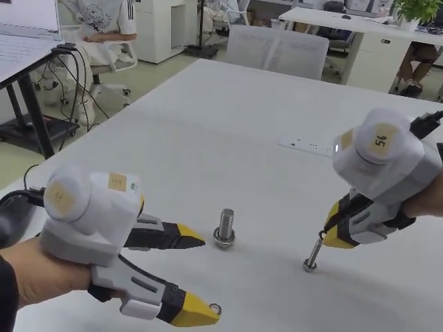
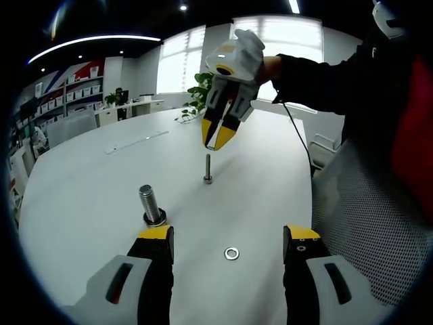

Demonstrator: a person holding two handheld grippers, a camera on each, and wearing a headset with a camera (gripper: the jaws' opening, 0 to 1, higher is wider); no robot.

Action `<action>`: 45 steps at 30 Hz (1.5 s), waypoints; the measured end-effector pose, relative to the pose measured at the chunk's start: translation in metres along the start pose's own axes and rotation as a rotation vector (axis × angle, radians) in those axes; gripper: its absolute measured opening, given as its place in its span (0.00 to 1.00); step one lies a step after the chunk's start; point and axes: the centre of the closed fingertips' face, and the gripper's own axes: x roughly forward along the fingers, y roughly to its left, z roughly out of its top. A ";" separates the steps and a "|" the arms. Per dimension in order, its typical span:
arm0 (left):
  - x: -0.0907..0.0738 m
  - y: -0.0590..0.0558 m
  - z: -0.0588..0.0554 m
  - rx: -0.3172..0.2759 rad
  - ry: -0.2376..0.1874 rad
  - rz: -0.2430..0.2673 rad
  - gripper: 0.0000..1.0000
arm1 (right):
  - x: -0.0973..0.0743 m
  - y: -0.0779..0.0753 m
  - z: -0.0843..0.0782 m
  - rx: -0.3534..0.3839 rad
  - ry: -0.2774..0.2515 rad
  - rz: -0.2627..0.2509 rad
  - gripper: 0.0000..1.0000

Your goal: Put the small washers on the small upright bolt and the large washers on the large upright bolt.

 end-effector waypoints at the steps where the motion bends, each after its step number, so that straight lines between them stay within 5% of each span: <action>1: 0.000 0.000 0.000 0.000 0.000 0.002 0.65 | 0.001 0.000 0.000 -0.002 0.002 0.002 0.14; 25: -0.002 0.002 -0.001 -0.008 -0.001 0.006 0.65 | 0.017 0.000 -0.003 -0.014 0.037 0.037 0.14; 45: -0.002 0.004 -0.002 -0.013 -0.002 0.008 0.65 | 0.046 0.005 -0.012 0.001 0.060 0.080 0.14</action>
